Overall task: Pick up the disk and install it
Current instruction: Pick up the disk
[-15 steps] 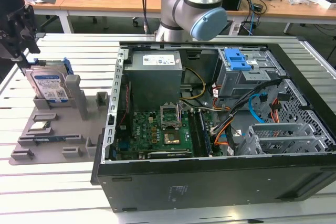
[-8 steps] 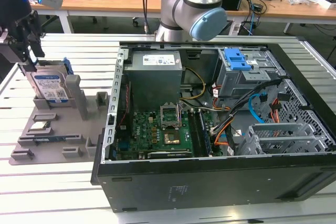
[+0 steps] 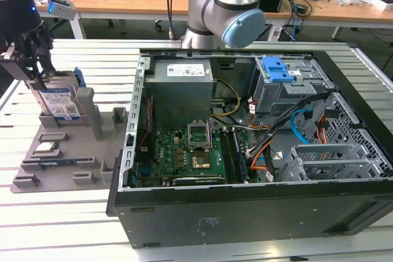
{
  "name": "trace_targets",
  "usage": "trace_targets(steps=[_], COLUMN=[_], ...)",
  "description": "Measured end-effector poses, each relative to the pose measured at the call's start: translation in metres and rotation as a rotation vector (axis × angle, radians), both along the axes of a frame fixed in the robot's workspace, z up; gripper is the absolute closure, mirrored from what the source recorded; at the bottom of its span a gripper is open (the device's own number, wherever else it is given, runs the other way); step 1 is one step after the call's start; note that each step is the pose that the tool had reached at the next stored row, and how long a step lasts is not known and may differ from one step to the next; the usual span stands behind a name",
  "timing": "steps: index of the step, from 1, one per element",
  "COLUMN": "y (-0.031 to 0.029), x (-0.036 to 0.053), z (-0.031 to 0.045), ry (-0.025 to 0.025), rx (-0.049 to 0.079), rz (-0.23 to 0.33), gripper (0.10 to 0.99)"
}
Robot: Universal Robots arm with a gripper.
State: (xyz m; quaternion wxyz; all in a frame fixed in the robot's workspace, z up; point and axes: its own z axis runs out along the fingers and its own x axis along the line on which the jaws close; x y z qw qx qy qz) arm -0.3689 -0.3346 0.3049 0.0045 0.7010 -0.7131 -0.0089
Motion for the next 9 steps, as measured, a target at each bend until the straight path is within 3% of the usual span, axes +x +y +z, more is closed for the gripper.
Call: trace_targets(steps=[9], y=[0.0], x=[0.0], z=[-0.0133], ry=[0.0002], rx=[0.0], rz=[0.0], gripper=[0.486])
